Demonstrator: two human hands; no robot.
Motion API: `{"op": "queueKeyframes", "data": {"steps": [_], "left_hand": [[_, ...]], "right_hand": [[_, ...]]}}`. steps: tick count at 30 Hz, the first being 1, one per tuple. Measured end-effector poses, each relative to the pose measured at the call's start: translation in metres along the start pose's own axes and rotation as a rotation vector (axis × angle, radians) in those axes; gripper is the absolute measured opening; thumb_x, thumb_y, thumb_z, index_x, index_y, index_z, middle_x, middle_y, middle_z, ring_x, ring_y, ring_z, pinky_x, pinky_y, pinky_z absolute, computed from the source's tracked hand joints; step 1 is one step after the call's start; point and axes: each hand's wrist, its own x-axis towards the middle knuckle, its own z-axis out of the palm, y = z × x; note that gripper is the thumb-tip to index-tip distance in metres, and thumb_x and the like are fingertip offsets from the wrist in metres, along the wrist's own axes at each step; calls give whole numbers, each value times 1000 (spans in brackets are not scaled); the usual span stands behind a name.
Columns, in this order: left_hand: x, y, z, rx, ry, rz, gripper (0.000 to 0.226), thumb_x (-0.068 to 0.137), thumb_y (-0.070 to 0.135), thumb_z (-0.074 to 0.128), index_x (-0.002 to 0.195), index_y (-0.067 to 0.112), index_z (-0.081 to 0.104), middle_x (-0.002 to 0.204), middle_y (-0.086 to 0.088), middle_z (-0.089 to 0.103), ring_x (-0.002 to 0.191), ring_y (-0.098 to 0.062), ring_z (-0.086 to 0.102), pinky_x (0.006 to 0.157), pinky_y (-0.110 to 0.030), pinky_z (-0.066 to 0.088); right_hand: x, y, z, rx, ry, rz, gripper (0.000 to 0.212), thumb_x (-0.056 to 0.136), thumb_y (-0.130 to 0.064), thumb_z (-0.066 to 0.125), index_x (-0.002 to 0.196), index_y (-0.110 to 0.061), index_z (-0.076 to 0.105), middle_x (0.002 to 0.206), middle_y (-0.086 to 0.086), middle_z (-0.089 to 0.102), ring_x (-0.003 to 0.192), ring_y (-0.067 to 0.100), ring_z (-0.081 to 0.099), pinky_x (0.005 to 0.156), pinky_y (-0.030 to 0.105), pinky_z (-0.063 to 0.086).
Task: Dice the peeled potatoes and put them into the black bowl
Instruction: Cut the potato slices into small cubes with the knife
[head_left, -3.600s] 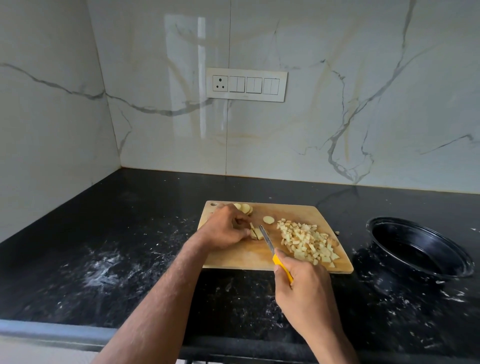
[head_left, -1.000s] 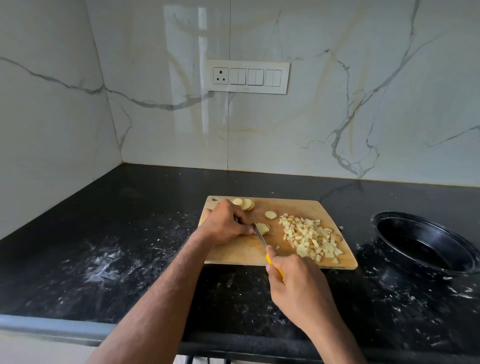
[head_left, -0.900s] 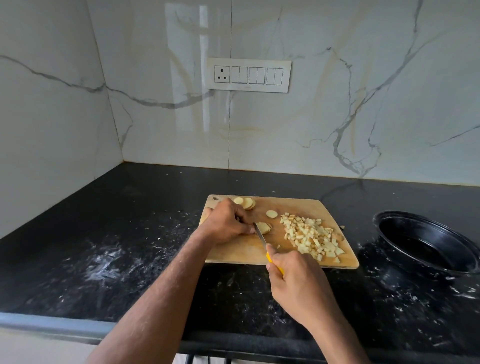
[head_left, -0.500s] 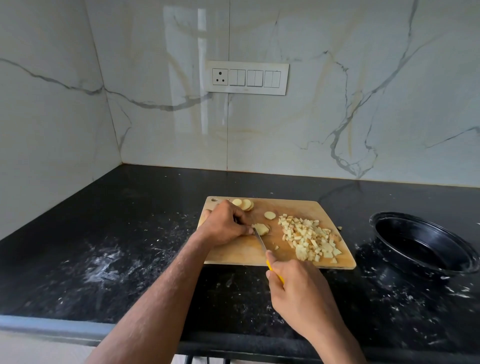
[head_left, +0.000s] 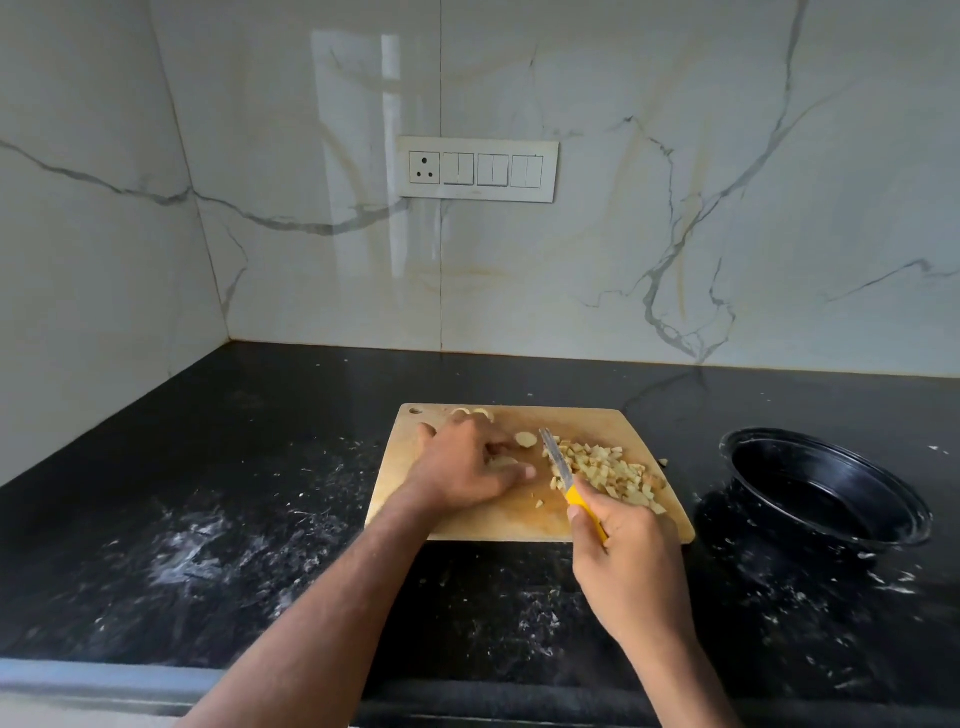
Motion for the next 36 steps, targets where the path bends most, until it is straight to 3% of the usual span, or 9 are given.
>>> {"op": "queueKeyframes", "data": {"steps": [4,9,14,19,21,25,30,33,36], "left_hand": [[2,10,8,153,-11,25,33,84,58,66,108,37,73,121,16,62,120,-13,43,98,-48,26],[4,7,9,86,-1,52,24,84,42,66,103,33,76,110,21,63,115,-11,45,94,-46,26],[0,-2,2,14,-18,124,18,79,35,65,94,35,76,86,33,53,97,-2,45,88,-43,29],[-3,-11,-4,-40,-30,137,37,69,54,66,101,38,75,99,31,64,104,-7,56,97,-53,40],[-3,-8,-12,-4,25,76,48,66,63,72,105,35,75,103,22,68,101,-8,54,98,-44,37],[-4,-10,-27,103,-5,-39,38,67,58,83,93,31,77,81,18,66,87,-7,53,86,-35,30],[-2,-15,-22,55,-61,-63,21,67,52,82,72,36,70,70,18,63,76,-1,56,83,-37,45],[0,-17,-19,-2,-93,-67,30,63,55,75,84,33,77,70,20,65,76,-3,60,83,-46,52],[0,-18,-20,4,-107,-20,29,71,43,79,96,30,79,70,22,63,72,-1,58,70,-30,46]], "right_hand": [[-1,-1,2,-42,7,-26,31,91,-18,68,122,-20,72,47,-16,43,48,-1,48,40,8,26],[-2,2,5,-71,-9,-46,32,92,-24,66,124,-21,70,68,-6,72,44,6,45,46,22,44],[-4,1,4,-103,-42,-57,34,92,-26,64,125,-23,70,67,-3,71,41,6,33,46,20,31],[-5,-3,2,-142,-101,-72,35,94,-27,62,128,-24,68,69,-2,72,42,5,37,49,21,37],[-6,-4,0,-145,-122,-73,35,94,-28,61,129,-25,67,76,-4,75,47,6,48,51,21,44],[-6,-7,-2,-168,-136,-65,37,96,-31,59,132,-27,65,87,-5,77,65,11,66,63,24,54],[-5,-5,-1,-155,-125,-68,36,96,-30,60,131,-26,65,87,-7,77,56,7,56,62,19,52],[-5,-4,1,-140,-131,-73,36,95,-30,61,131,-25,65,88,-8,77,57,7,58,61,18,53],[-5,-3,2,-121,-135,-85,36,95,-29,62,130,-24,66,86,-7,77,51,6,52,55,12,44]]}}
